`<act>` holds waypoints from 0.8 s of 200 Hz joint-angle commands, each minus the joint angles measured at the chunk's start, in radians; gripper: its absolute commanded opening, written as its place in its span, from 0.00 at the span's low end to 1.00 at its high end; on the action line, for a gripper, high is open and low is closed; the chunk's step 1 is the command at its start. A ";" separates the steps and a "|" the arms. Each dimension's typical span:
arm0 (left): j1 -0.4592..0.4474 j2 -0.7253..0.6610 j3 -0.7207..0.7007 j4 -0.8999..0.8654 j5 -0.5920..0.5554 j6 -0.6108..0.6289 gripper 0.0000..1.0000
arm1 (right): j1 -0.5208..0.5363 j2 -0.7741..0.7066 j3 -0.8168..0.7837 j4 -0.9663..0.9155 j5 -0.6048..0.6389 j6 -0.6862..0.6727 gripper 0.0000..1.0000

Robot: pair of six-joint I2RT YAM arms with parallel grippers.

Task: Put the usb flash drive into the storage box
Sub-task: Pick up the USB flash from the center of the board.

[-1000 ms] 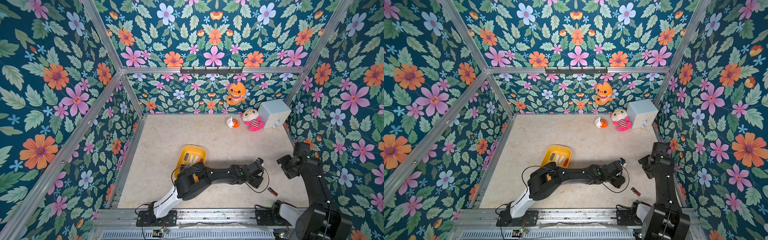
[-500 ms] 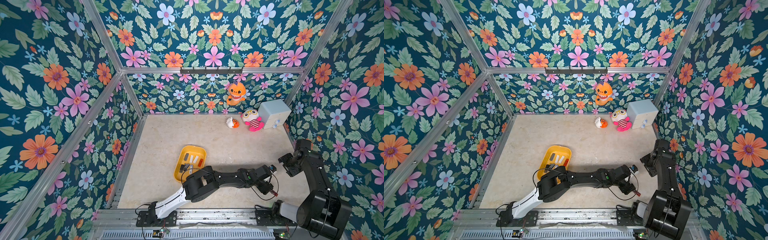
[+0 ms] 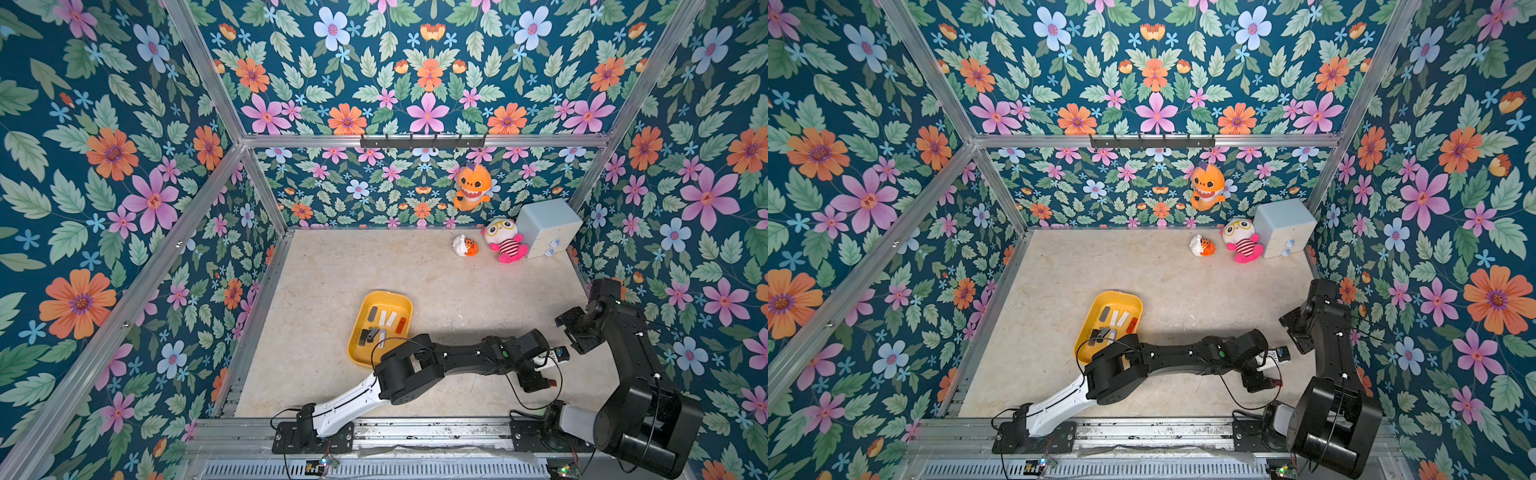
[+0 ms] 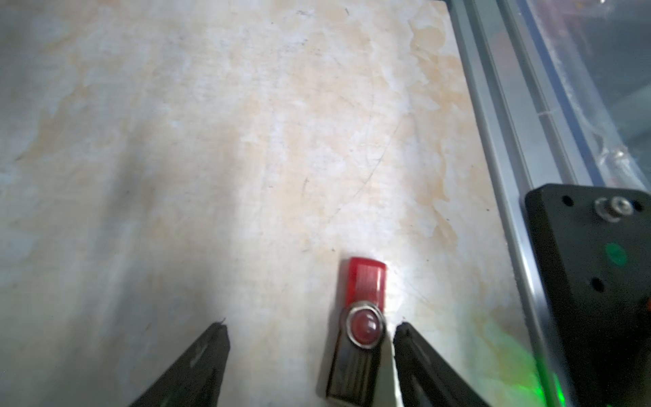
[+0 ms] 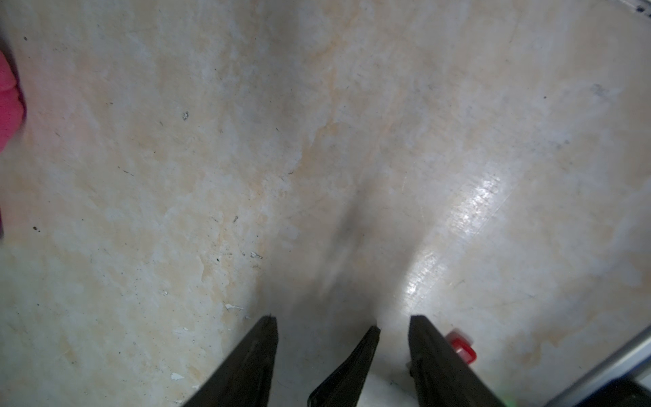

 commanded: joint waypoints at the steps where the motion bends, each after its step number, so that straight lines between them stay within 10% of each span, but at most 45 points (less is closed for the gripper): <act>1: -0.001 0.000 -0.026 -0.043 0.116 0.127 0.78 | 0.000 0.003 -0.001 0.001 -0.008 -0.005 0.65; 76: 0.000 0.063 0.065 -0.119 0.132 0.150 0.68 | 0.000 0.003 0.003 0.000 -0.027 -0.007 0.65; 160: 0.002 0.041 -0.031 -0.163 0.115 0.099 0.26 | 0.001 -0.009 -0.004 0.003 -0.042 -0.009 0.64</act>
